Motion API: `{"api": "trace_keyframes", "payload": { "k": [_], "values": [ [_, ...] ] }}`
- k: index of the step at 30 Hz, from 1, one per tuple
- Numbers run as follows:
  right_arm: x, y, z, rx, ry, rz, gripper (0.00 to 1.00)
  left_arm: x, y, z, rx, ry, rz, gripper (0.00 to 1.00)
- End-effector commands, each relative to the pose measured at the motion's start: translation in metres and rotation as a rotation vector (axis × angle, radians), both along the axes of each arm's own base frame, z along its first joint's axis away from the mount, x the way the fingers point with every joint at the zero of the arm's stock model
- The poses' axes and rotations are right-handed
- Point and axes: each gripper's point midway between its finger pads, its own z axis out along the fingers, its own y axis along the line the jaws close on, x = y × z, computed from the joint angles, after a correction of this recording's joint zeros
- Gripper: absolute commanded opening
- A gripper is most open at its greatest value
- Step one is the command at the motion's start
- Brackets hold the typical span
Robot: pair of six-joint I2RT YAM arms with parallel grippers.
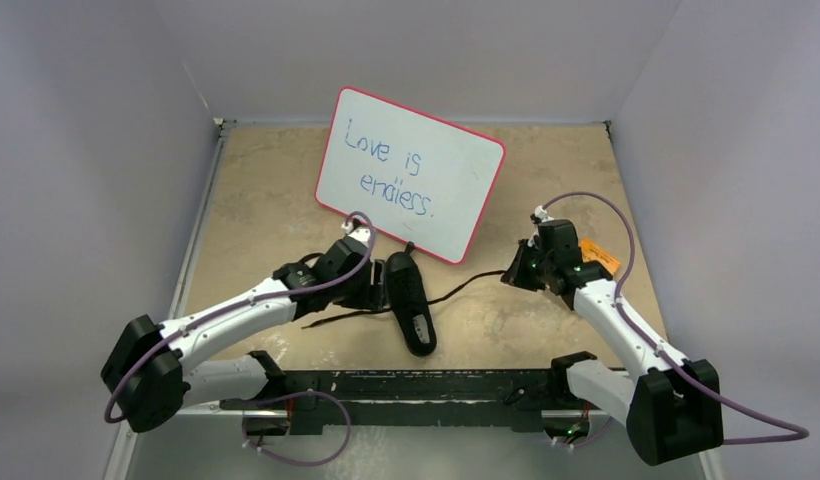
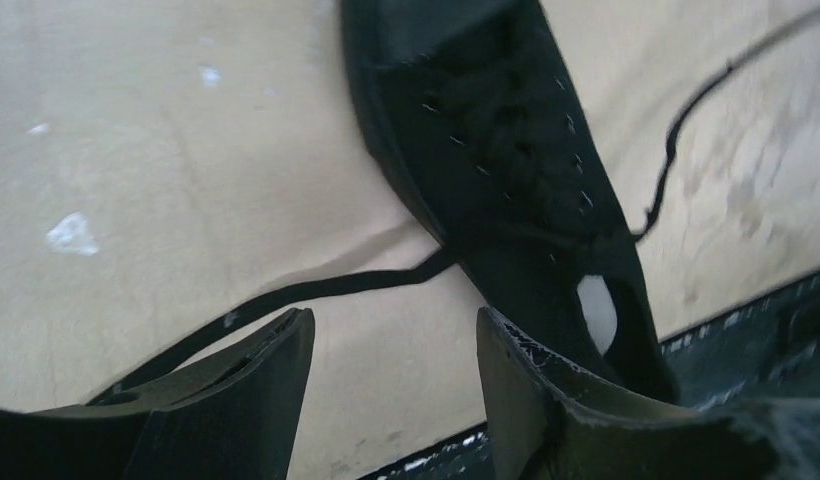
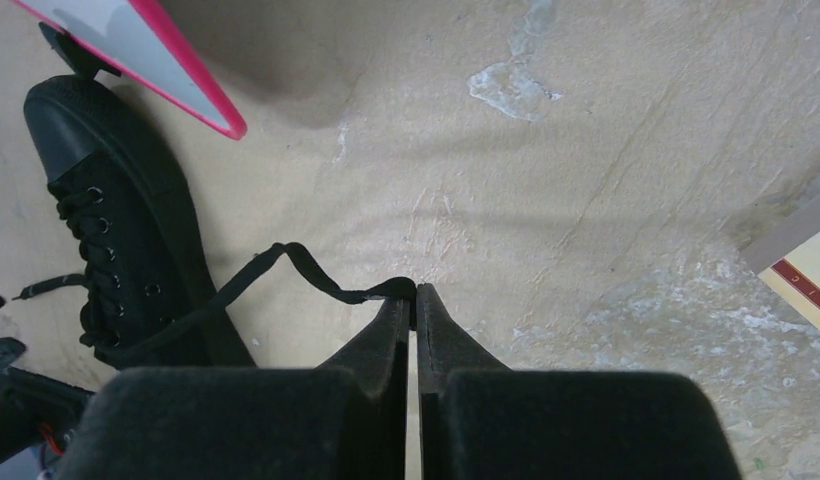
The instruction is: Tie the shoes
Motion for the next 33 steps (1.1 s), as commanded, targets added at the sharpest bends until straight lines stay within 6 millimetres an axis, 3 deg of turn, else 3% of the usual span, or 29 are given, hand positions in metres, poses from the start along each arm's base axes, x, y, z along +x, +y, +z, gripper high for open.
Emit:
{"api": "trace_keyframes", "payload": {
  "k": [1, 6, 12, 22, 26, 28, 33],
  "values": [
    [0.007, 0.008, 0.025, 0.036, -0.081, 0.056, 0.0, -0.01, -0.04, 0.015, -0.04, -0.064, -0.397, 0.59],
    [0.002, 0.012, 0.026, 0.07, -0.08, 0.049, 0.0, -0.02, -0.044, -0.016, -0.041, -0.025, -0.478, 0.61],
    [0.001, 0.017, 0.031, 0.104, -0.084, 0.052, 0.0, -0.01, -0.049, -0.023, -0.039, -0.13, -0.546, 0.63],
    [0.002, 0.019, 0.027, 0.103, -0.065, 0.063, 0.0, -0.011, -0.062, -0.031, -0.082, -0.128, -0.6, 0.63],
    [0.005, 0.02, 0.028, 0.111, -0.071, 0.065, 0.0, -0.024, -0.064, -0.049, -0.077, -0.014, -0.652, 0.55],
    [0.007, 0.02, 0.029, 0.108, -0.073, 0.068, 0.0, -0.028, -0.064, -0.054, -0.081, 0.026, -0.638, 0.46],
    [0.008, 0.02, 0.032, 0.106, -0.082, 0.069, 0.0, -0.033, -0.066, -0.041, -0.13, 0.036, -0.606, 0.31]
  ]
}}
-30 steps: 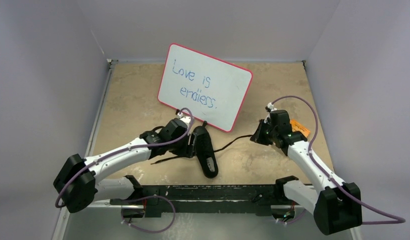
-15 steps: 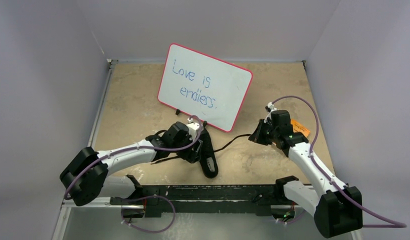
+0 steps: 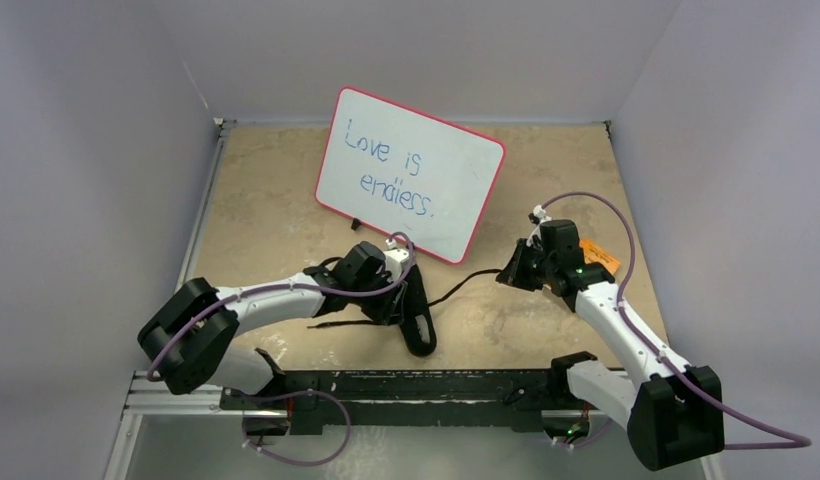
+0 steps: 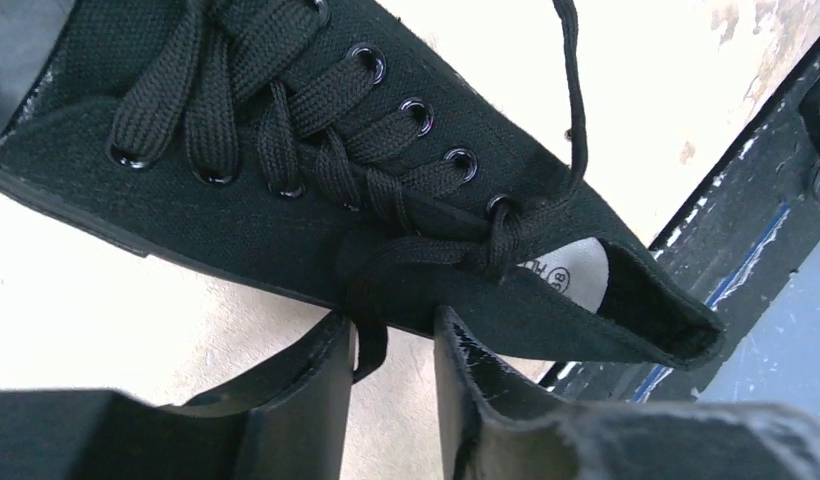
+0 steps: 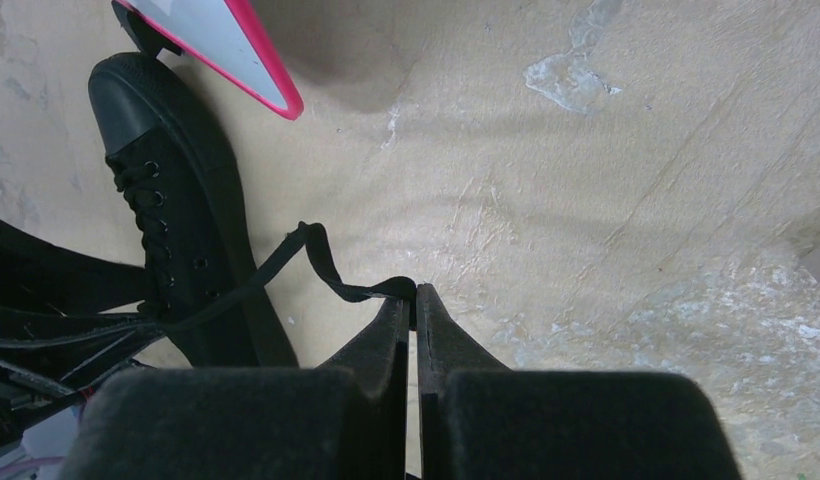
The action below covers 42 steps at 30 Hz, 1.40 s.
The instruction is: Tie the shoes
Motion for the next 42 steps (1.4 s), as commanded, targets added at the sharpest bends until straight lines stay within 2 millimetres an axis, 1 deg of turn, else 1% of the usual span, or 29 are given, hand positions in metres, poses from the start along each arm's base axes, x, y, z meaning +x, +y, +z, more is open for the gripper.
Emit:
{"api": "trace_keyframes", "payload": {
  "k": [1, 4, 7, 9, 12, 15, 17, 19, 22, 23, 25, 27, 29, 34, 37, 39, 42],
  "values": [
    [0.012, 0.006, 0.02, 0.029, -0.063, 0.018, 0.0, -0.003, -0.004, 0.015, -0.044, 0.014, 0.009, 0.29],
    [0.012, 0.005, 0.019, 0.028, -0.063, 0.013, 0.0, -0.001, -0.001, 0.017, -0.033, 0.012, 0.038, 0.19],
    [0.011, 0.005, 0.018, 0.027, -0.06, 0.012, 0.0, 0.002, 0.001, 0.015, -0.014, 0.021, 0.086, 0.1],
    [0.01, 0.003, 0.016, 0.02, -0.055, 0.005, 0.0, 0.003, 0.001, 0.015, -0.011, 0.035, 0.105, 0.07],
    [0.009, -0.001, 0.014, 0.002, -0.048, -0.013, 0.0, 0.003, 0.001, 0.019, -0.023, 0.048, 0.138, 0.04],
    [0.008, -0.01, 0.009, -0.031, -0.025, -0.07, 0.0, 0.003, 0.003, 0.026, -0.038, 0.046, 0.172, 0.0],
    [0.006, -0.019, 0.005, -0.061, -0.003, -0.127, 0.0, 0.008, 0.007, 0.032, -0.046, 0.017, 0.217, 0.0],
    [0.004, -0.024, 0.001, -0.068, 0.015, -0.175, 0.0, 0.018, 0.017, 0.033, -0.022, -0.004, 0.328, 0.0],
    [0.0, -0.029, -0.009, -0.054, 0.051, -0.27, 0.0, 0.03, 0.043, 0.025, 0.064, -0.003, 0.557, 0.0],
    [-0.003, -0.034, -0.014, -0.062, 0.073, -0.312, 0.0, 0.029, 0.049, 0.022, 0.08, 0.016, 0.614, 0.0],
    [-0.007, -0.041, -0.024, -0.087, 0.11, -0.365, 0.0, 0.027, 0.052, 0.017, 0.065, 0.054, 0.688, 0.0],
    [-0.014, -0.054, -0.035, -0.143, 0.172, -0.434, 0.0, 0.02, 0.05, 0.008, 0.018, 0.096, 0.722, 0.0],
    [-0.019, -0.063, -0.043, -0.176, 0.221, -0.478, 0.0, 0.017, 0.053, 0.003, 0.011, 0.114, 0.749, 0.0],
    [-0.022, -0.075, -0.051, -0.189, 0.266, -0.553, 0.0, 0.013, 0.068, -0.004, 0.061, 0.1, 0.776, 0.0],
    [-0.029, -0.084, -0.057, -0.2, 0.297, -0.602, 0.0, 0.013, 0.066, -0.003, 0.032, 0.092, 0.774, 0.0],
    [-0.031, -0.091, -0.057, -0.199, 0.298, -0.648, 0.0, 0.012, 0.064, -0.002, 0.012, 0.09, 0.76, 0.0],
    [-0.026, -0.106, -0.046, -0.202, 0.252, -0.713, 0.0, 0.011, 0.064, -0.006, 0.011, 0.094, 0.757, 0.0]
  ]
}}
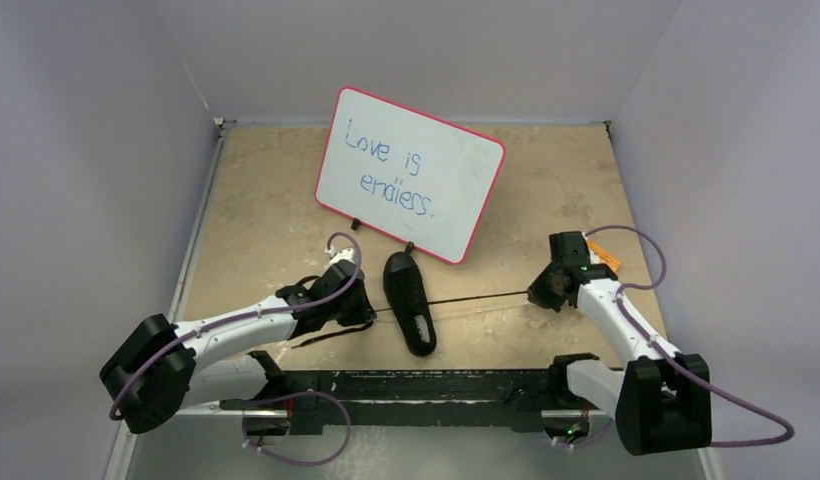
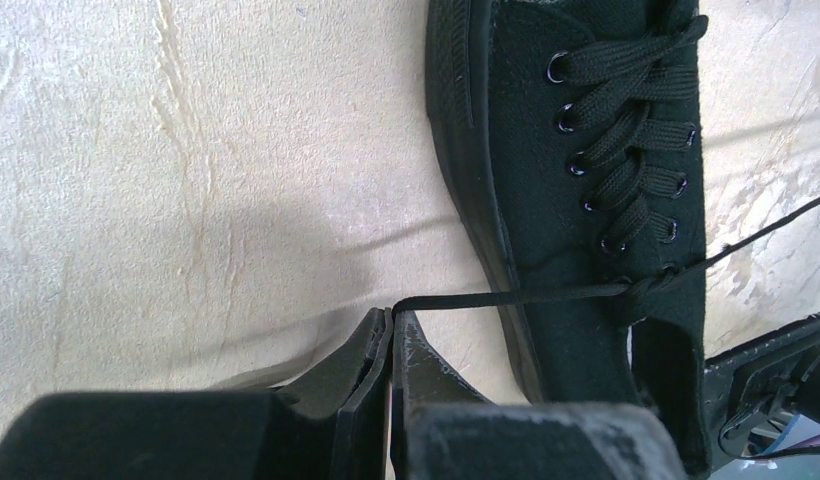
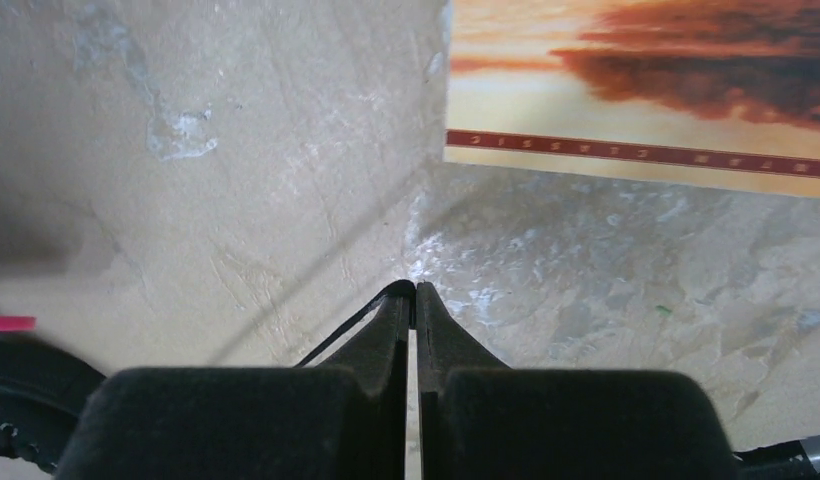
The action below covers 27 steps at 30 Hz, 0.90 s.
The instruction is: Tie the shoes
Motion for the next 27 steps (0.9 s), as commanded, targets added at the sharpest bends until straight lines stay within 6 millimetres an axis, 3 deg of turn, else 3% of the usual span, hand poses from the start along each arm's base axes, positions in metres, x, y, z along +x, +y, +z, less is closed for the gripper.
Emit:
{"api": "trace_keyframes", "payload": {
  "k": [1, 4, 12, 16, 19, 21, 24, 27],
  "values": [
    [0.002, -0.036, 0.013, -0.087, -0.043, -0.144, 0.0, 0.001, 0.007, -0.005, 0.015, -0.013, 0.025, 0.0],
    [0.009, -0.051, 0.02, -0.111, -0.055, -0.171, 0.0, 0.0, 0.008, -0.007, 0.025, -0.012, 0.021, 0.0],
    [0.007, -0.056, 0.015, -0.104, -0.037, -0.195, 0.0, -0.001, 0.012, -0.009, 0.036, -0.016, 0.013, 0.0],
    [0.028, -0.046, 0.035, -0.088, -0.137, -0.055, 0.0, 0.005, -0.012, 0.019, -0.057, -0.101, -0.095, 0.0],
    [0.038, -0.024, 0.056, -0.052, -0.205, 0.096, 0.0, 0.017, -0.029, 0.052, -0.121, -0.207, -0.161, 0.0],
    [0.041, -0.003, 0.063, 0.032, -0.247, 0.203, 0.0, 0.025, -0.036, 0.062, -0.139, -0.243, -0.162, 0.0],
    [0.038, 0.044, 0.068, 0.225, -0.307, 0.38, 0.0, 0.03, -0.051, 0.064, -0.141, -0.243, -0.222, 0.0],
    [0.021, 0.098, 0.072, 0.363, -0.326, 0.608, 0.0, 0.031, -0.071, 0.073, -0.211, -0.261, -0.28, 0.0]
  ]
}}
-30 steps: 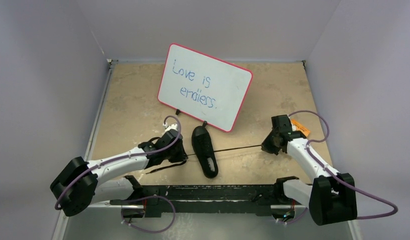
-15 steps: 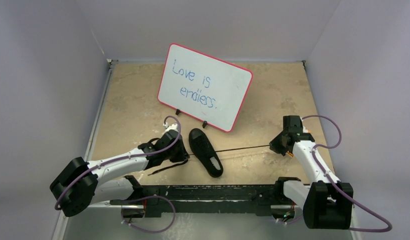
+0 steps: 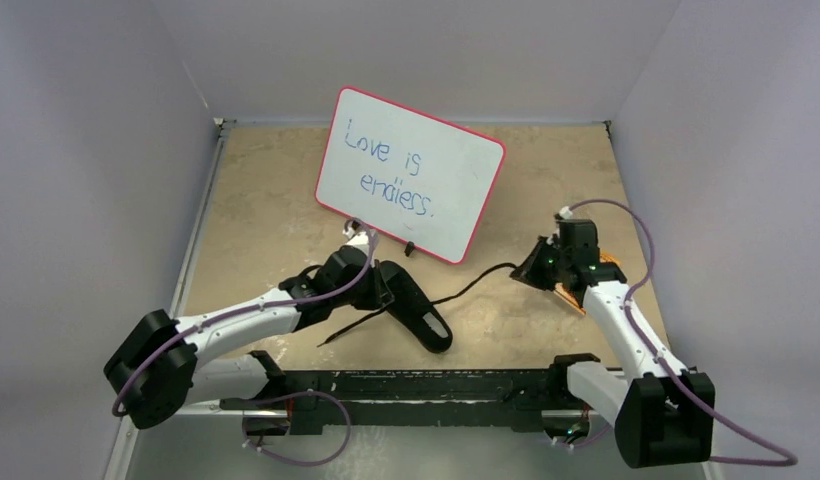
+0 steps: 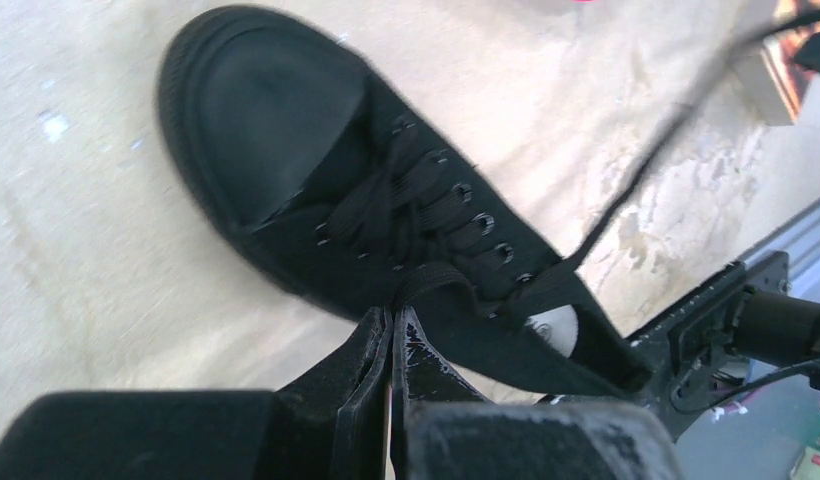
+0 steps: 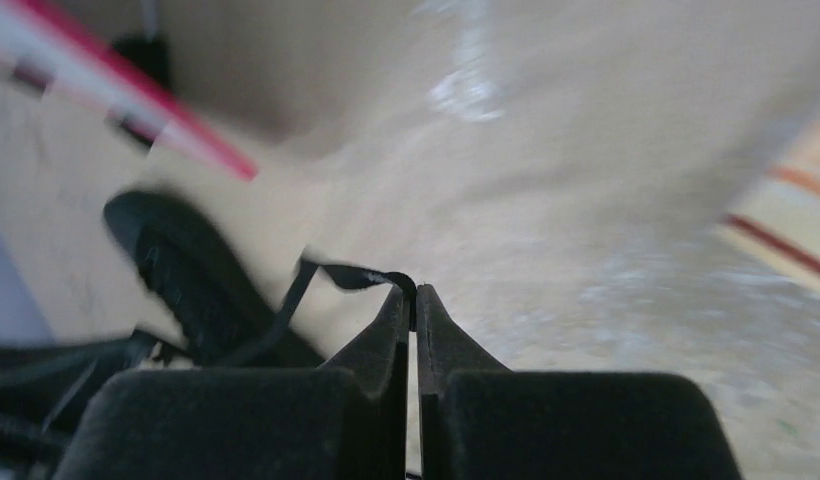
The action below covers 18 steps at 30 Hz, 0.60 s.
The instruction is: Tie the shoes
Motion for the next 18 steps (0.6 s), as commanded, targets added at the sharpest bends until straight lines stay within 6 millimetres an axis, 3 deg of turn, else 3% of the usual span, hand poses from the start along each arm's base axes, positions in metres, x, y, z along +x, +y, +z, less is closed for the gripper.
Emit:
{"api": "trace_keyframes", "payload": {
  "k": [1, 4, 8, 18],
  "values": [
    [-0.02, 0.087, 0.018, 0.183, -0.095, 0.422, 0.0, 0.015, -0.04, 0.039, -0.131, -0.122, -0.119, 0.0],
    [-0.044, 0.12, 0.004, 0.232, -0.058, 0.55, 0.0, 0.019, -0.048, 0.056, -0.183, -0.18, -0.143, 0.0],
    [-0.067, 0.141, -0.022, 0.199, 0.037, 0.668, 0.0, 0.013, -0.055, 0.065, -0.222, -0.203, -0.199, 0.0],
    [-0.102, 0.213, -0.027, 0.306, 0.054, 0.886, 0.0, -0.004, -0.038, 0.068, -0.235, -0.219, -0.202, 0.0]
  ]
}}
